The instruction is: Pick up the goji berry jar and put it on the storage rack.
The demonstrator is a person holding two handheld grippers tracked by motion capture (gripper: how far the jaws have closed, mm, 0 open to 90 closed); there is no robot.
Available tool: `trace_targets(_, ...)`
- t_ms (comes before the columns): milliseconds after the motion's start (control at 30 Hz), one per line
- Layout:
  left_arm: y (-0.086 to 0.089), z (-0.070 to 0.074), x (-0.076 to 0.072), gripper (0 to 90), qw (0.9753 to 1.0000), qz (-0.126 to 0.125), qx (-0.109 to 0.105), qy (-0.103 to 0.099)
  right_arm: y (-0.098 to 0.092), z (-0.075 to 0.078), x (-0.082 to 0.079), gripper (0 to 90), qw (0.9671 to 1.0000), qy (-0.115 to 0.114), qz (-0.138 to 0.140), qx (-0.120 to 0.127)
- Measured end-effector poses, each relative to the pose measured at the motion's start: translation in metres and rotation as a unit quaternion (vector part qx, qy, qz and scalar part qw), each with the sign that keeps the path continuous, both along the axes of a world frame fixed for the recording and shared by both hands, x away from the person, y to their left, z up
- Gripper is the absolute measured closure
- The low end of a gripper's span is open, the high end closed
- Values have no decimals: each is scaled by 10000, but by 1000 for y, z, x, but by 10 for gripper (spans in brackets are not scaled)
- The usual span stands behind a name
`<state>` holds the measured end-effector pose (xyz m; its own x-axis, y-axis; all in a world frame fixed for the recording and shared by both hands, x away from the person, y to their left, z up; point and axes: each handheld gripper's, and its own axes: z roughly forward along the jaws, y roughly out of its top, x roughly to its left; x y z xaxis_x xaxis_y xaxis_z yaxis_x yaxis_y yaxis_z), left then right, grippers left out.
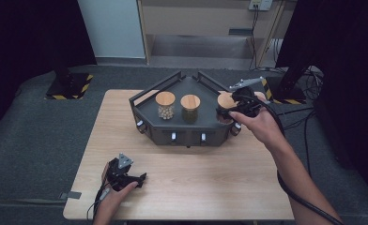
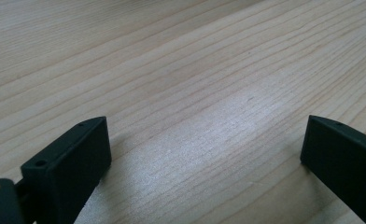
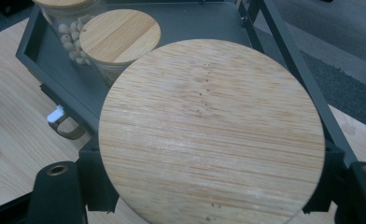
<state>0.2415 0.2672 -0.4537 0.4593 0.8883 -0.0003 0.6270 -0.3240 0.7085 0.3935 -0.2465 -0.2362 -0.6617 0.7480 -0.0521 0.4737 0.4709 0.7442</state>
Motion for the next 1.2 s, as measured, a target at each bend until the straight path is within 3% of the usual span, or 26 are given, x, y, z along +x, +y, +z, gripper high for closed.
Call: trace_targets(1200,0,0,0,5,10000,0,0,0,15,-23,32,261,9997,68,-220,30)
